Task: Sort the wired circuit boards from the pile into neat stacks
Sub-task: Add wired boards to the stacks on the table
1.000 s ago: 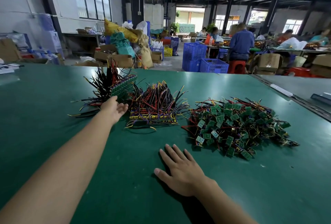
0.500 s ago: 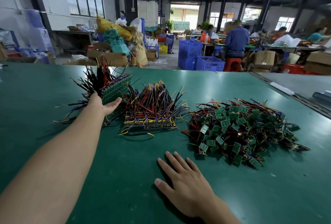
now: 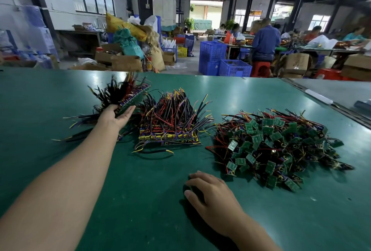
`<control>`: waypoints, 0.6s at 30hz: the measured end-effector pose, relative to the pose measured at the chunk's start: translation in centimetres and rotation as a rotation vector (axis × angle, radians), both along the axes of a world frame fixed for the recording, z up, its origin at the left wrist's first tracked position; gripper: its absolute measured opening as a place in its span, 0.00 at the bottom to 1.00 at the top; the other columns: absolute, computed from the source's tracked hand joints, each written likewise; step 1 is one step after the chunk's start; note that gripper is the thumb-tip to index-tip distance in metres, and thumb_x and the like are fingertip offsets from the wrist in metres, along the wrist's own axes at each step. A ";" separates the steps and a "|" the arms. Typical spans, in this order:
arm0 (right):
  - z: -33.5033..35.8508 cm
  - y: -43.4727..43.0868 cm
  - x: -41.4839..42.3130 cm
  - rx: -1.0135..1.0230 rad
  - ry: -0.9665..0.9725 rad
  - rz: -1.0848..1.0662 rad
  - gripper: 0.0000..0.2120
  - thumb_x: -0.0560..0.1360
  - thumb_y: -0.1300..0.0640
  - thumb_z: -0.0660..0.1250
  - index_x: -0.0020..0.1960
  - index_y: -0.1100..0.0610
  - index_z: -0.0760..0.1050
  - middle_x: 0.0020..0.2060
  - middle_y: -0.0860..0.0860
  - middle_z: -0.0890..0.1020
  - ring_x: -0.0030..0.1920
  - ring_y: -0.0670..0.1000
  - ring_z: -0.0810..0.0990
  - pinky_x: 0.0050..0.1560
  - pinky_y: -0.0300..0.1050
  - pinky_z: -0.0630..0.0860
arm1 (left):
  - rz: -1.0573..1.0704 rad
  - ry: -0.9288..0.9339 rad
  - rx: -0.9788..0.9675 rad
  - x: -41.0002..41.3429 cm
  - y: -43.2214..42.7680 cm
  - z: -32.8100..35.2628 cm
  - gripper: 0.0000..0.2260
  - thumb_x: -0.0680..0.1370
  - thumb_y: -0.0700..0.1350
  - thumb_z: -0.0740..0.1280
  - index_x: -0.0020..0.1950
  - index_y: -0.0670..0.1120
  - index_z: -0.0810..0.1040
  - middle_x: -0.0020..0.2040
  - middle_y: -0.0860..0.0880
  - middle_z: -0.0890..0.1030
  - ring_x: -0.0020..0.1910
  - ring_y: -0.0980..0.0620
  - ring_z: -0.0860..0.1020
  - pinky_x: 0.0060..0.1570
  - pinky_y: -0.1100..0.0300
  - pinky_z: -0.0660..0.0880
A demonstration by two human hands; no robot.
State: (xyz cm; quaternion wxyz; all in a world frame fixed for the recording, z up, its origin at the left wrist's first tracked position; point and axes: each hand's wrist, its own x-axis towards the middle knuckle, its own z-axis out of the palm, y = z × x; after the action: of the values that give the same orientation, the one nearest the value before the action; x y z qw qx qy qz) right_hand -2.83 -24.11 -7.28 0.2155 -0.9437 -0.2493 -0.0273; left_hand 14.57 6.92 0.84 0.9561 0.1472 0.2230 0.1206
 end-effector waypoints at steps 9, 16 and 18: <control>-0.2 -0.3 0.1 0.006 -0.018 0.008 0.18 0.81 0.40 0.55 0.67 0.43 0.72 0.70 0.38 0.68 0.74 0.41 0.59 0.71 0.43 0.55 | 0.067 0.079 0.158 0.1 -1.4 -2.4 0.10 0.81 0.35 0.59 0.41 0.42 0.70 0.57 0.41 0.73 0.68 0.40 0.68 0.65 0.46 0.71; -0.1 -0.2 0.0 0.002 -0.029 0.013 0.16 0.81 0.42 0.57 0.66 0.42 0.71 0.69 0.37 0.68 0.72 0.41 0.60 0.68 0.43 0.57 | 0.183 0.013 0.091 -1.0 0.6 -3.3 0.12 0.85 0.42 0.49 0.61 0.39 0.69 0.68 0.42 0.71 0.68 0.46 0.70 0.64 0.38 0.68; 0.0 -0.2 0.0 -0.008 -0.029 0.017 0.16 0.81 0.42 0.57 0.66 0.42 0.71 0.69 0.38 0.68 0.72 0.42 0.61 0.68 0.44 0.57 | 0.206 -0.038 0.093 -2.2 1.2 -3.3 0.20 0.85 0.45 0.45 0.73 0.39 0.64 0.74 0.45 0.66 0.74 0.49 0.62 0.70 0.38 0.60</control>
State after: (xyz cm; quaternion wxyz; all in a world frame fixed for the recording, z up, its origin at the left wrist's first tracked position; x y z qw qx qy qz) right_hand -2.79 -24.26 -7.24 0.2083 -0.9419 -0.2606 -0.0383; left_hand 12.36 8.14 -2.51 0.9348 0.1652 0.2130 0.2311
